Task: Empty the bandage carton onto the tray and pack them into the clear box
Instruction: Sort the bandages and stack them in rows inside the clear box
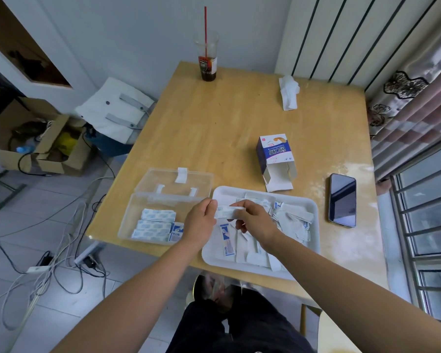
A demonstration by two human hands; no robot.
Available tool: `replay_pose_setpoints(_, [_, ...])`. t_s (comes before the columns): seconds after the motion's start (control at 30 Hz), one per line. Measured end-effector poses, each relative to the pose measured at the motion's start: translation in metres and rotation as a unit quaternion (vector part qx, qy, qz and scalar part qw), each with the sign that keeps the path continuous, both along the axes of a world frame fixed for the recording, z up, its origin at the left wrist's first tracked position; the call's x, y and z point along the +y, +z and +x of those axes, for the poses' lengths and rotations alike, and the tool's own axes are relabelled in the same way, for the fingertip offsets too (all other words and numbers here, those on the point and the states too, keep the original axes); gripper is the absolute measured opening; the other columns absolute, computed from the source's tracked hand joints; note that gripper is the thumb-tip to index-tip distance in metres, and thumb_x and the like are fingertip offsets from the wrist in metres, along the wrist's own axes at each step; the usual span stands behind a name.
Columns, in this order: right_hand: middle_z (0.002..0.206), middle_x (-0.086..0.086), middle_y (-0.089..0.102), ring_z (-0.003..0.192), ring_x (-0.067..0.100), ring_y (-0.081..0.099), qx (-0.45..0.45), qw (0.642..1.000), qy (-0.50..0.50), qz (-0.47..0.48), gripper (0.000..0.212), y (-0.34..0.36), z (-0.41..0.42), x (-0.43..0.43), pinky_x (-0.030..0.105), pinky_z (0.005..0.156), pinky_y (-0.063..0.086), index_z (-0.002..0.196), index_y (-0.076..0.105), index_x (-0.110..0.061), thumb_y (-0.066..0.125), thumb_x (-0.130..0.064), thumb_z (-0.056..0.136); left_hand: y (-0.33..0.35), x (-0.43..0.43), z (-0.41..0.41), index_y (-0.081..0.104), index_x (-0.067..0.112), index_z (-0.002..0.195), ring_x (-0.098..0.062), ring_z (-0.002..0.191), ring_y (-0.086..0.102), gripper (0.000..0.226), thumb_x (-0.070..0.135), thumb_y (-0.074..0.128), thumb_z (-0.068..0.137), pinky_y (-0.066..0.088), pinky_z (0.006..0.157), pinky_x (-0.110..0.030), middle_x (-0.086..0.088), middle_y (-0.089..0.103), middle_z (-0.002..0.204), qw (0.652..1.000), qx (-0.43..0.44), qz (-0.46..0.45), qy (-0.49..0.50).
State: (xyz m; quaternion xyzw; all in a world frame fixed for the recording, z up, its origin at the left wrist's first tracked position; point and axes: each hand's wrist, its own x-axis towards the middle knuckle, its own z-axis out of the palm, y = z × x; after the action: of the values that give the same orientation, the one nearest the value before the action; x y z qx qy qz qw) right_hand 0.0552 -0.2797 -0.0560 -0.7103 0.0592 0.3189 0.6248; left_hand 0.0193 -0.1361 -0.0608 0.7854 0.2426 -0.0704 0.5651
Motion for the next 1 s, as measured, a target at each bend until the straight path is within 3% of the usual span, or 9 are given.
replay_pose_setpoints(0.17, [0.073, 0.006, 0.067, 0.054, 0.015, 0.051, -0.042, 0.999, -0.019, -0.029, 0.021, -0.003, 0.002, 0.021, 0.022, 0.052, 0.042, 0.095, 0.066, -0.007, 0.047, 0.0, 0.089, 0.014, 0.023, -0.006, 0.051, 0.011, 0.093, -0.011, 0.046, 0.036, 0.021, 0.028, 0.04, 0.101, 0.031, 0.044, -0.02, -0.001, 0.043, 0.059, 0.996, 0.032, -0.085, 0.0])
replay_pose_setpoints(0.33, [0.079, 0.012, 0.071, 0.053, 0.013, 0.055, -0.035, 0.999, 0.005, -0.035, 0.02, -0.004, 0.001, 0.04, 0.021, 0.05, 0.043, 0.102, 0.066, -0.008, 0.051, -0.002, 0.09, 0.009, 0.051, -0.008, 0.055, 0.018, 0.103, -0.013, 0.048, 0.051, 0.016, 0.016, 0.039, 0.099, 0.038, 0.049, -0.023, -0.002, 0.067, 0.069, 0.998, 0.045, 0.026, -0.024])
replay_pose_setpoints(0.43, [0.081, 0.009, 0.071, 0.059, 0.012, 0.06, -0.043, 0.996, 0.05, -0.059, 0.019, -0.005, 0.0, 0.052, 0.021, 0.055, 0.046, 0.102, 0.069, -0.007, 0.054, -0.005, 0.091, 0.007, 0.068, -0.01, 0.054, 0.022, 0.101, -0.017, 0.051, 0.058, 0.016, 0.016, 0.04, 0.1, 0.043, 0.051, -0.027, -0.002, 0.071, 0.071, 0.998, 0.051, 0.039, -0.007])
replay_pose_setpoints(0.6, [0.071, 0.005, 0.067, 0.051, 0.009, 0.062, -0.056, 0.995, 0.008, -0.08, 0.019, -0.006, 0.001, 0.073, 0.019, 0.053, 0.047, 0.097, 0.074, -0.008, 0.058, -0.003, 0.087, 0.008, 0.08, -0.009, 0.055, 0.011, 0.108, -0.024, 0.057, 0.065, 0.015, 0.017, 0.045, 0.098, 0.052, 0.054, -0.031, -0.011, 0.071, 0.086, 0.993, 0.08, -0.058, 0.059])
replay_pose_setpoints(0.7, [0.073, 0.005, 0.064, 0.045, 0.004, 0.057, -0.049, 0.995, 0.009, -0.081, 0.022, -0.005, 0.002, 0.083, 0.017, 0.05, 0.045, 0.1, 0.073, -0.006, 0.056, 0.0, 0.088, 0.011, 0.087, -0.01, 0.058, 0.005, 0.101, -0.022, 0.058, 0.061, 0.011, 0.009, 0.049, 0.096, 0.05, 0.05, -0.026, -0.014, 0.069, 0.086, 0.981, 0.104, -0.132, 0.099])
replay_pose_setpoints(0.9, [0.077, 0.005, 0.058, 0.042, 0.004, 0.056, -0.037, 0.996, -0.002, -0.085, 0.018, -0.001, 0.004, 0.093, 0.017, 0.046, 0.045, 0.102, 0.067, -0.002, 0.058, 0.002, 0.087, 0.006, 0.105, -0.01, 0.061, 0.003, 0.085, -0.02, 0.056, 0.057, 0.008, 0.005, 0.057, 0.092, 0.047, 0.047, -0.021, -0.014, 0.063, 0.075, 0.966, 0.113, -0.183, 0.146])
replay_pose_setpoints(1.0, [0.08, 0.006, 0.061, 0.049, 0.011, 0.061, -0.046, 0.993, 0.032, -0.101, 0.016, 0.0, 0.003, 0.098, 0.022, 0.052, 0.05, 0.1, 0.067, -0.005, 0.058, -0.001, 0.087, 0.004, 0.11, -0.009, 0.061, 0.003, 0.085, -0.017, 0.055, 0.057, 0.007, 0.002, 0.057, 0.091, 0.047, 0.046, -0.02, -0.012, 0.062, 0.071, 0.976, 0.104, -0.14, 0.13])
